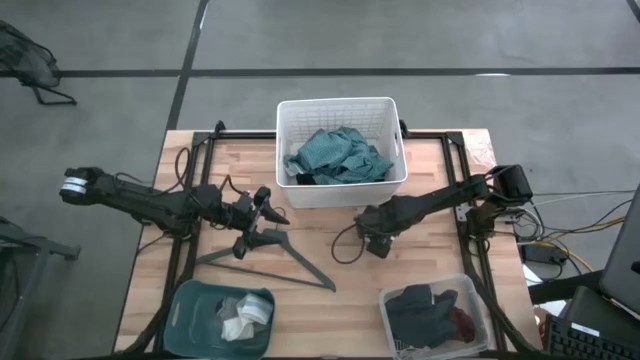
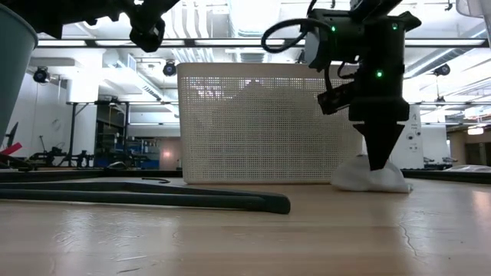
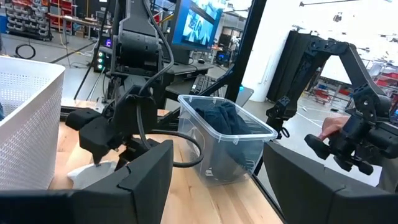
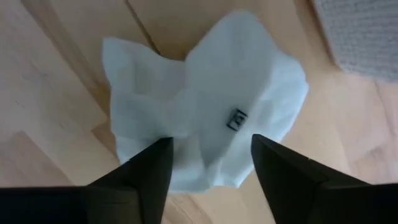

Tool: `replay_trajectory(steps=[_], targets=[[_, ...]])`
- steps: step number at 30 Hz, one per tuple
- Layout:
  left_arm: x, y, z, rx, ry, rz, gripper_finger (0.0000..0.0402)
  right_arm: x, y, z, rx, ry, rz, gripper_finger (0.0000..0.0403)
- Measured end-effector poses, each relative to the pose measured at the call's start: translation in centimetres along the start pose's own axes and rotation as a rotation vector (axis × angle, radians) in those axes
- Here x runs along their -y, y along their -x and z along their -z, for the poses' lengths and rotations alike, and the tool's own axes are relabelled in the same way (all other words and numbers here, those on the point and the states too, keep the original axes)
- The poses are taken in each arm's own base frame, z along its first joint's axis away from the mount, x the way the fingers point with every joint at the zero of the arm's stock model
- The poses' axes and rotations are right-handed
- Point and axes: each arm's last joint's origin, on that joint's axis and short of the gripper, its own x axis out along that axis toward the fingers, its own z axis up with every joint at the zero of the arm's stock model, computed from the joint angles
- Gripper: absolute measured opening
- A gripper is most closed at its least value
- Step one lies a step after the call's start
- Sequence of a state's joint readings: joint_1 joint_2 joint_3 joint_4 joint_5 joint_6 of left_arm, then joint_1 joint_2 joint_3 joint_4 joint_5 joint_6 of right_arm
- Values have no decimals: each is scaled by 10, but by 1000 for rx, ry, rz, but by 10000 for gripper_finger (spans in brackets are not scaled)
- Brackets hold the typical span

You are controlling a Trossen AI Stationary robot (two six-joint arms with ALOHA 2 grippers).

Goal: Pick & Place Cloths
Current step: Put the white sock into the blue bin

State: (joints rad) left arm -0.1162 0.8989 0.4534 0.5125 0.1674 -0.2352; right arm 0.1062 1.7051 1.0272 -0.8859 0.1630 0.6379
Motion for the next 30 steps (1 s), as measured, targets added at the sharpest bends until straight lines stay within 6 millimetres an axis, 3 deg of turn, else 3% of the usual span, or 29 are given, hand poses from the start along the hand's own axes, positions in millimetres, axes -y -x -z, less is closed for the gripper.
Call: replay_trajectory(steps=[3, 8, 9, 15, 23, 30], targets=[[0, 0, 0, 0, 2, 0, 255, -2, -1, -1, 10, 10, -18, 170], [-1, 0, 4, -37, 32, -9, 255, -6, 3, -2, 48, 53, -47, 36], [-1, 0, 4, -39, 31, -10, 255, -7, 5, -2, 64, 62, -58, 25], [-1, 0, 3, -32, 38, -17, 255, -11, 33, -3, 229, 61, -175, 11], [-5, -10, 12, -59, 36, -24, 255, -31, 101, -9, 572, 185, -399, 9], [-10, -26, 21, -36, 37, -18, 255, -46, 148, -20, 807, 287, -467, 9]])
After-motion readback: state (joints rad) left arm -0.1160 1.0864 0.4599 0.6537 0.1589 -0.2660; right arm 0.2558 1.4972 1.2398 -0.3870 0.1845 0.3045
